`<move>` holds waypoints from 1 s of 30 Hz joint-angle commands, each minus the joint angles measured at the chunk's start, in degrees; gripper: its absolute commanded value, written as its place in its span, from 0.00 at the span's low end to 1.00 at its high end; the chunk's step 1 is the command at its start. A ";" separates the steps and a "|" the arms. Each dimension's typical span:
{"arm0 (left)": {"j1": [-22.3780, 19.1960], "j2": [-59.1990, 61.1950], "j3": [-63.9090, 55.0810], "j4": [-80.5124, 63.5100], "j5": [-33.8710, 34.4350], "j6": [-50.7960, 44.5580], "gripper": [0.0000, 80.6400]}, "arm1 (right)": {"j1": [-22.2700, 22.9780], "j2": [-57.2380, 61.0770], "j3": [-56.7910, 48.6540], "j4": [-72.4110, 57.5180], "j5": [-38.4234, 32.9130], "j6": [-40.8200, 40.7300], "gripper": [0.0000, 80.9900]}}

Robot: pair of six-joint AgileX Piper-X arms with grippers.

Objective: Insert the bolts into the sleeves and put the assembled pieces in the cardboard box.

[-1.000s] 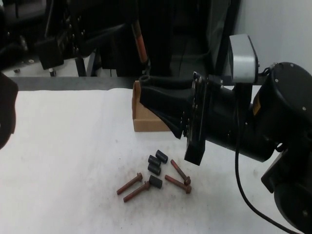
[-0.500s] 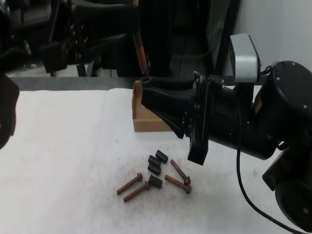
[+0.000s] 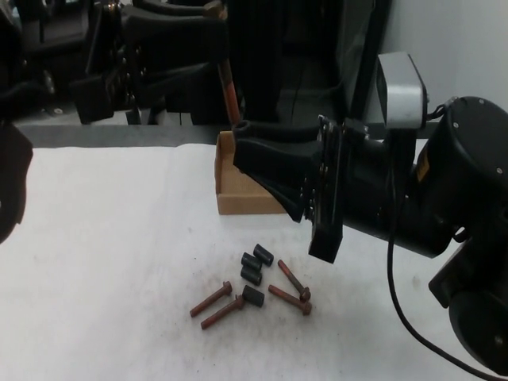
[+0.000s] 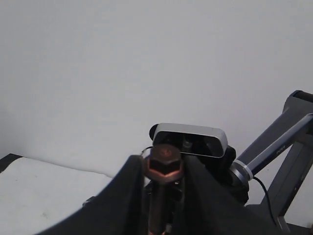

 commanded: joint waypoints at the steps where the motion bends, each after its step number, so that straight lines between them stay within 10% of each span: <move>1: -0.10 -0.24 -0.16 -0.32 -0.34 0.58 0.00 | 0.17 -0.05 -0.89 -0.77 -0.27 0.16 0.01; 30: -0.21 -0.24 -0.16 5.61 2.90 2.56 0.00 | 0.64 -0.05 -0.89 -0.77 -0.51 0.16 0.01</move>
